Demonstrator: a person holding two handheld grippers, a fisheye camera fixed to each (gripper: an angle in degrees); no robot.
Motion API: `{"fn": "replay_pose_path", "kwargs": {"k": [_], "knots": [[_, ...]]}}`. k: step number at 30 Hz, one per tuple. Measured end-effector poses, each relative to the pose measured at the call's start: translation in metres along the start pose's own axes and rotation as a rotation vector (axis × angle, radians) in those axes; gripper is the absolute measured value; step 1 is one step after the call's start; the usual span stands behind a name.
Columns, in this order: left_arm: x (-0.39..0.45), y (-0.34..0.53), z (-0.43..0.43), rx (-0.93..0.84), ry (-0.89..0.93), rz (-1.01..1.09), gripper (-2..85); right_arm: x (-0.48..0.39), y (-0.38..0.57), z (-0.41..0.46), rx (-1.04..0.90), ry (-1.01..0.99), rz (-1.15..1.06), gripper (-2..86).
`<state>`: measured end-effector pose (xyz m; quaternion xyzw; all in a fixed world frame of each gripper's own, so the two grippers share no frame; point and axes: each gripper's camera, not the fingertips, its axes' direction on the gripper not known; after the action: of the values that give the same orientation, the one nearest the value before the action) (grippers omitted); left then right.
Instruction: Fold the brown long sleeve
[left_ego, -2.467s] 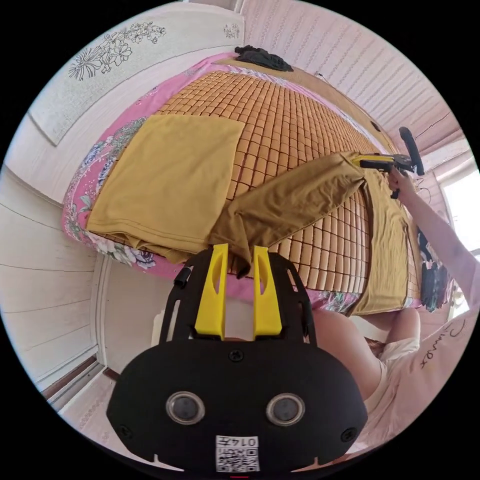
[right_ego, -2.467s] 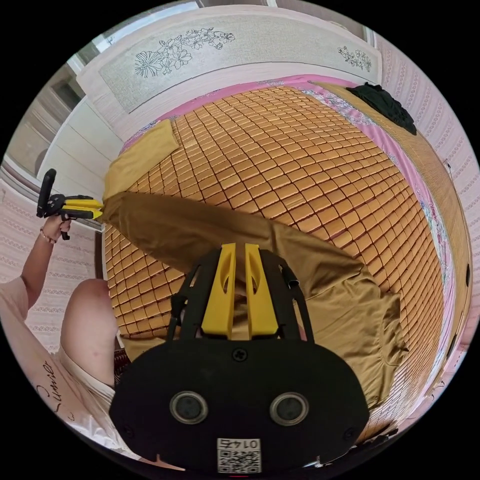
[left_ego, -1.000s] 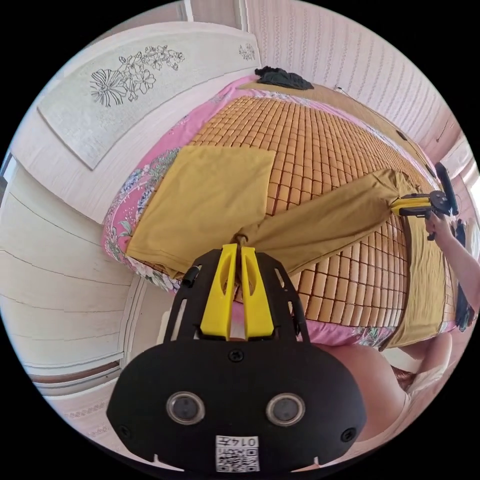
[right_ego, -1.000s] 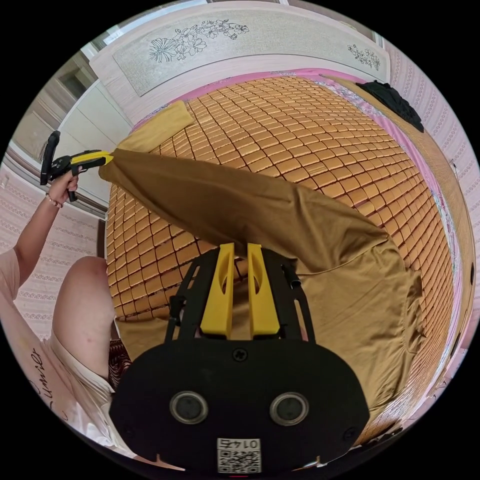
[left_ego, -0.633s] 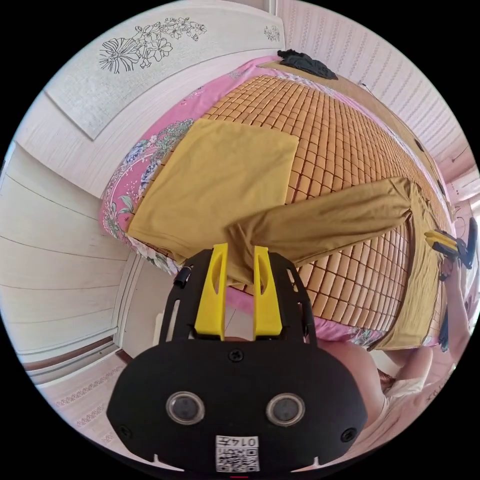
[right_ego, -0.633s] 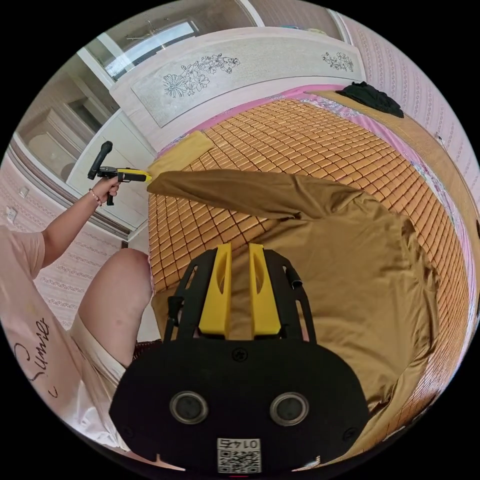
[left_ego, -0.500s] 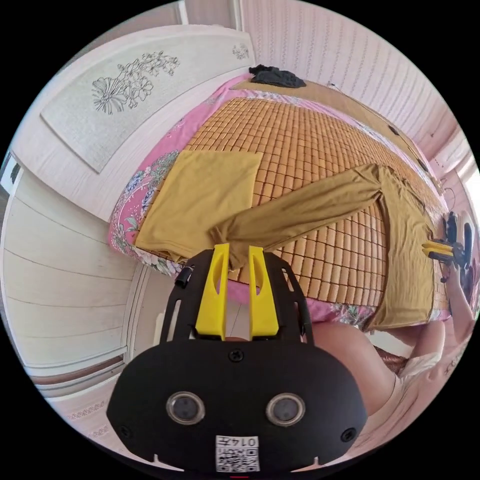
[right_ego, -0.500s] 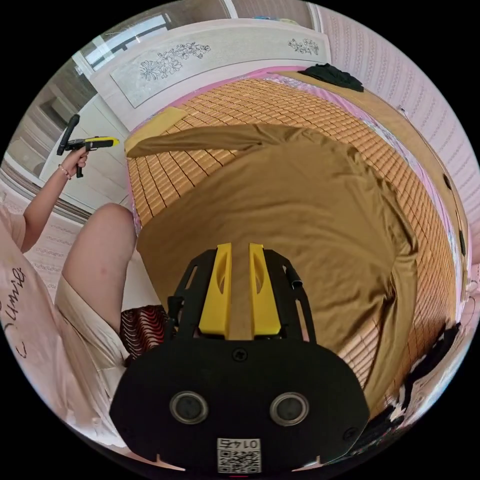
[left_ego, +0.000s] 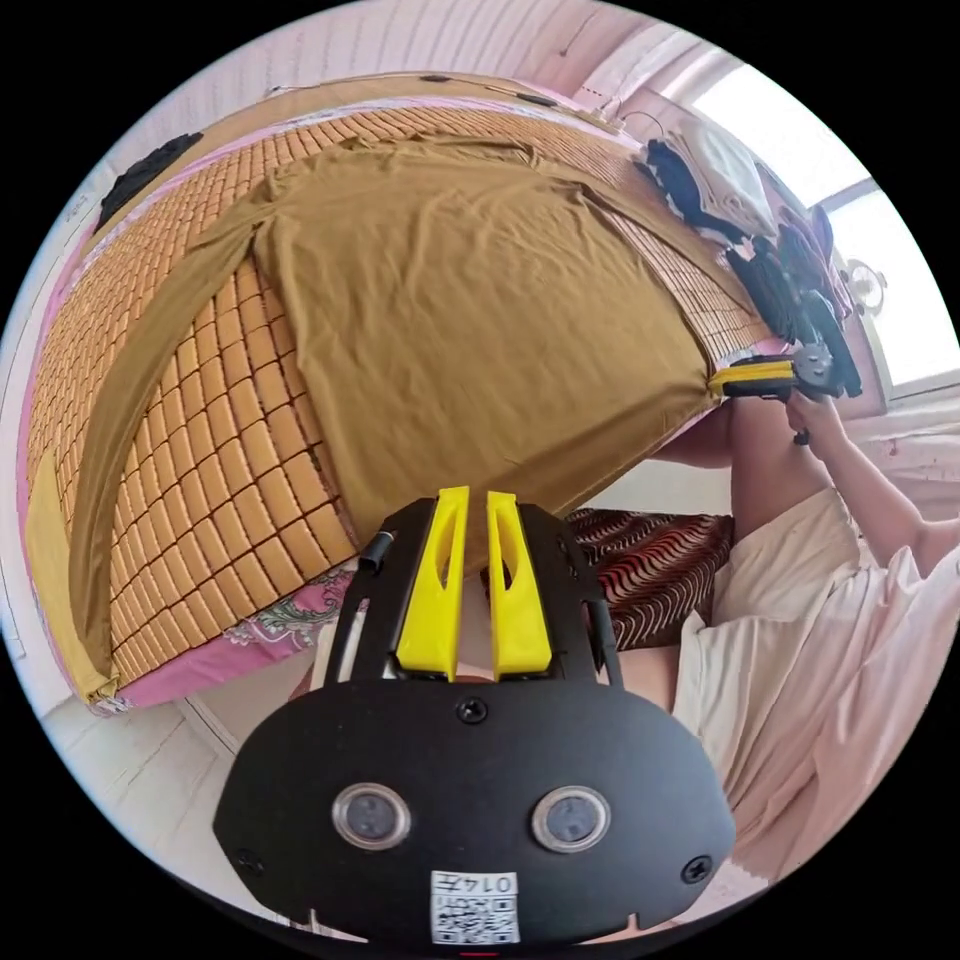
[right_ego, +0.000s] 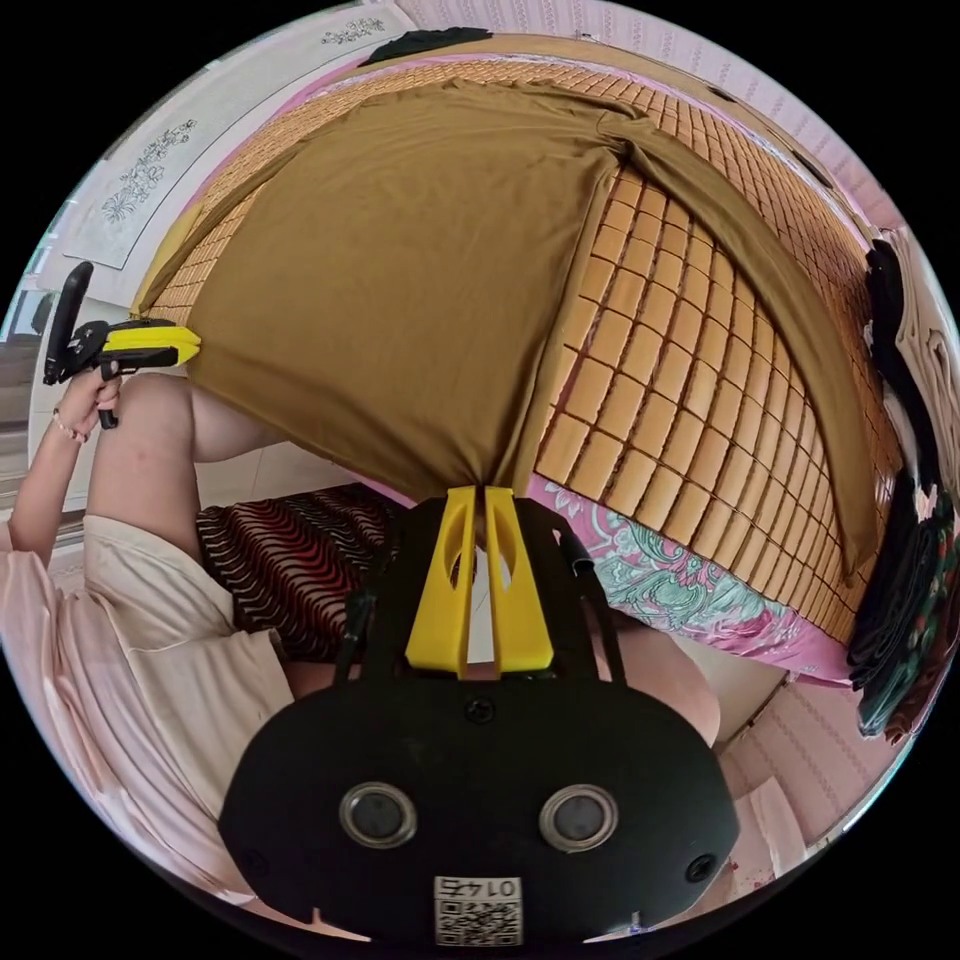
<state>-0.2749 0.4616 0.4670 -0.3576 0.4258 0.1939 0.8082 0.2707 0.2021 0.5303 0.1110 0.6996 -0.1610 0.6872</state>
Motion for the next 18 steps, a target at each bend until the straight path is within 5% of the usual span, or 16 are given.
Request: {"fn": "replay_pose_path", "kwargs": {"k": [7,14,18], "knots": [[0.037,-0.022,0.072,-0.136,-0.106,0.043,3.6,0.0,0.052,0.028,0.065,0.025,-0.009,-0.2],[0.068,-0.03,0.062,-0.022,-0.017,0.094,4.6,0.071,0.129,-0.006,0.573,0.351,0.257,1.8],[0.107,-0.059,0.045,0.093,-0.037,0.23,1.2,0.146,0.157,-0.003,0.679,0.404,0.463,5.5]]}}
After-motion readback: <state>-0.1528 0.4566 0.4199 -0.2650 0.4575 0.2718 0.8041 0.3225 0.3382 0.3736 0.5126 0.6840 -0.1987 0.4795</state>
